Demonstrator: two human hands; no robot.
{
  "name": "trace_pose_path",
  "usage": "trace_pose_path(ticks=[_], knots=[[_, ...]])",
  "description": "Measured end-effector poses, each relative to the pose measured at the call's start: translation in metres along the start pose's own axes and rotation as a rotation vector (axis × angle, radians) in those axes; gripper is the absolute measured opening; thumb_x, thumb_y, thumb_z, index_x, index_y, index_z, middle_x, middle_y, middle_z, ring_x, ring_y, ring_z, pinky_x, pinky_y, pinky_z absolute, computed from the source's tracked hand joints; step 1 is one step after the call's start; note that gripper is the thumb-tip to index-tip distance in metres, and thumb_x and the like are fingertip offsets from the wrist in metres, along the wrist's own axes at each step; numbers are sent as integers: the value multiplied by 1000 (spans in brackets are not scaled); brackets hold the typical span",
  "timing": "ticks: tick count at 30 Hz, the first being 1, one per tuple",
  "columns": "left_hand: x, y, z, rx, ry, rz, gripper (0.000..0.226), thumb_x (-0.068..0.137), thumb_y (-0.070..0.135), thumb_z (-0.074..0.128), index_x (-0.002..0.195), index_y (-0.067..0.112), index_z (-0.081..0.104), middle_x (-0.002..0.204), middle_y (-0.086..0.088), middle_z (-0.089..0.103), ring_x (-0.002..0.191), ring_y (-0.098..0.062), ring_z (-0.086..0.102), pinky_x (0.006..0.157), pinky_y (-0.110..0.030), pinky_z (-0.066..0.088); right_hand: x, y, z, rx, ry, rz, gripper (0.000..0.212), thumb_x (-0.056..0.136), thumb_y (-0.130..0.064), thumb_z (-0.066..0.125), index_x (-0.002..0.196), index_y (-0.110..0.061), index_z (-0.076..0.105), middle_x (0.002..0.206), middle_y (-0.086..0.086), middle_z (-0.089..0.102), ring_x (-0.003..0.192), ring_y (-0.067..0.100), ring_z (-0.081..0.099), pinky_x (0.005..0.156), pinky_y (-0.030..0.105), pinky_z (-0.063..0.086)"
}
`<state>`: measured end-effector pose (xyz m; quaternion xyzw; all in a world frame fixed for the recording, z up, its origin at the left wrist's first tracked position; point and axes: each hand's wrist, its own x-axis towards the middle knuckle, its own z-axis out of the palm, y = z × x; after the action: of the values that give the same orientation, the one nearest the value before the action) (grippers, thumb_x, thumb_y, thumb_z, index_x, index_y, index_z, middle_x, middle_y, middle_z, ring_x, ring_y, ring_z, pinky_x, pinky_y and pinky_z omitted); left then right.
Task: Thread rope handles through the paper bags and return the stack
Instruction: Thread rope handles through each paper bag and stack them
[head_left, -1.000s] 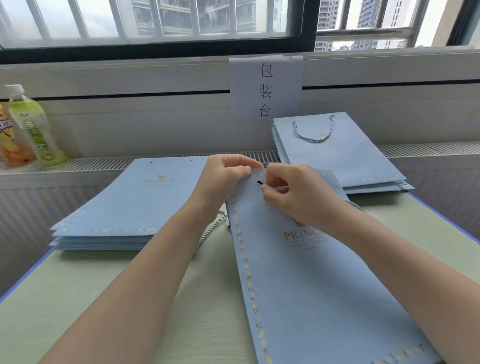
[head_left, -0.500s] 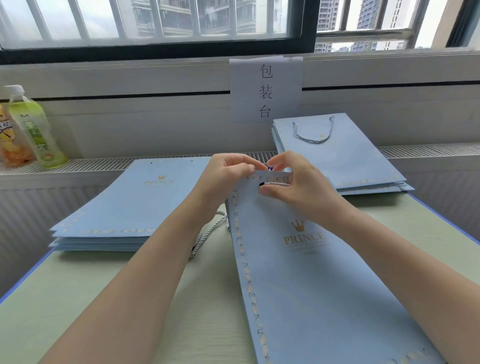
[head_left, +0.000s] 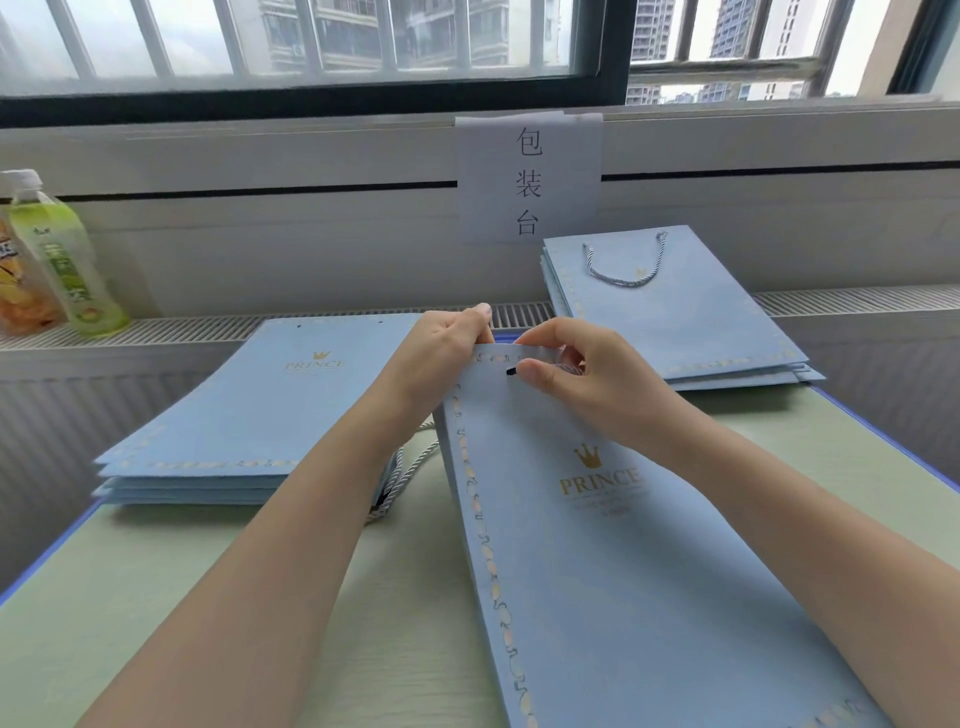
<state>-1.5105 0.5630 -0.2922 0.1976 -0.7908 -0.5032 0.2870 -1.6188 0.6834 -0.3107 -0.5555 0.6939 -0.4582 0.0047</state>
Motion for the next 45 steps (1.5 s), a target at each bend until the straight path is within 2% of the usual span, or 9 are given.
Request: trace_pose_path(ticks=[8,18,24,28,34,36,39,42,45], knots=[[-2,1,1,-21,-38,50,50,99,38,40,67,3,57,53,-4,53,40,-9,49,44,-13,41,3,5,2,17,32,34,17,81,-27,72,89,-18,59,70,-14,55,56,-3,49,59,19,39],[-2,-6,8,-44,71,126,59,100,33,42,70,-18,45,62,-13,40,50,-20,37,47,-24,30,2,4,-2,-108,28,-17,16,86,-27,67,97,-20,59,76,-18,49,65,-15,46,60,6,33],[-2,-8,9,65,149,207,45,101,24,41,70,-8,41,57,-2,30,49,-13,27,50,-28,24,1,9,-2,-147,22,-71,25,89,-19,63,113,-12,62,83,-18,45,68,-16,44,68,3,33],[4,-15,9,216,170,189,38,97,25,50,64,11,41,56,4,38,54,-14,34,54,-29,28,3,12,-6,-234,153,-126,16,88,-11,64,103,-7,64,102,-2,43,64,-10,42,70,0,32],[8,-18,1,524,135,-34,31,93,32,52,69,13,50,70,0,53,74,-23,52,67,-31,39,8,12,-35,-345,331,-100,22,93,-23,58,78,-8,66,63,-6,48,56,8,43,57,24,32],[5,-18,2,738,114,-103,26,95,30,46,78,11,50,76,-3,53,82,-28,52,68,-32,37,9,9,-43,-230,375,-75,27,95,-24,54,75,-9,63,52,-6,41,46,8,36,50,16,27],[-1,-21,10,977,185,21,20,97,27,40,95,11,51,94,-4,57,94,-28,50,77,-34,37,11,5,-53,336,296,71,25,99,-17,47,79,-12,63,54,-5,39,49,7,32,50,16,29],[-7,-11,24,498,87,265,31,95,47,40,92,19,54,92,2,62,87,-12,55,77,-24,39,9,0,-50,757,78,178,21,98,-5,44,90,-7,63,65,-1,48,58,9,42,55,18,35],[-12,-3,36,100,-87,334,22,88,44,55,90,22,59,68,8,62,64,-5,57,68,-22,45,6,-4,-41,715,-39,162,18,95,-1,48,95,-10,63,68,-2,59,65,11,50,62,20,41]])
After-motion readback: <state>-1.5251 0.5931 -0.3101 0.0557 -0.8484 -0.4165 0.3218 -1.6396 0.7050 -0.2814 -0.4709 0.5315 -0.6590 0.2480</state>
